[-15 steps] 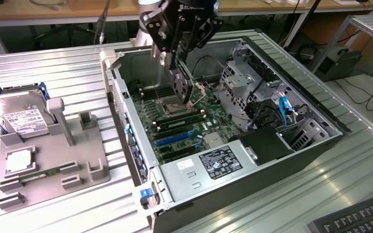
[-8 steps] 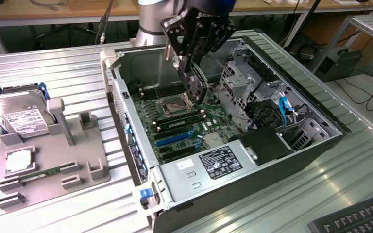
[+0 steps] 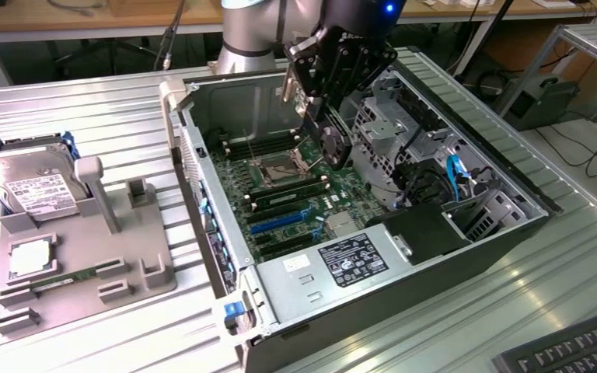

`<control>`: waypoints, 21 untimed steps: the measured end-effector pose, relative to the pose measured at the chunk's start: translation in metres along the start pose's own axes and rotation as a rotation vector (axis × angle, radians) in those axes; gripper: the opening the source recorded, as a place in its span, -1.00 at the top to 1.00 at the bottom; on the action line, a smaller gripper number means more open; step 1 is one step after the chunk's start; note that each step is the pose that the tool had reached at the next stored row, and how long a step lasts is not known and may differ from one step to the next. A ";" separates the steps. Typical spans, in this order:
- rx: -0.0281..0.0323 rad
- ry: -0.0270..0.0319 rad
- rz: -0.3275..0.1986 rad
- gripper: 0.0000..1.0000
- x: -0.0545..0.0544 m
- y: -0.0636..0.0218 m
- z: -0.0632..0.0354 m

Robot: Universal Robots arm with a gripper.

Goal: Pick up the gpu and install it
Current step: 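Pick up the gpu and move the gpu toward the slot, then insert the gpu into the slot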

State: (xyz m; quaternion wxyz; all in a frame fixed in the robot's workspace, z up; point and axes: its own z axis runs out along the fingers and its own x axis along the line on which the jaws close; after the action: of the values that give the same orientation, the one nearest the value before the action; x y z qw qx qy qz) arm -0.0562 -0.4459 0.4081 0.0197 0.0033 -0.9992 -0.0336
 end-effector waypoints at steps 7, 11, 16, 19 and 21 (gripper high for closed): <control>-0.0002 0.0001 0.000 0.47 0.000 0.0000 0.0001; -0.0003 0.0001 0.000 0.47 0.000 0.0000 0.0001; -0.0002 0.0001 -0.001 0.47 0.000 0.0000 0.0001; 0.0024 0.0054 -0.079 0.47 0.000 -0.0001 0.0005; 0.0048 0.0095 -0.139 0.47 0.000 -0.0001 0.0013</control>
State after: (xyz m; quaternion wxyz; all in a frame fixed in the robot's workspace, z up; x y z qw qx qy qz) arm -0.0562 -0.4459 0.4068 0.0220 0.0730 -0.9966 -0.0325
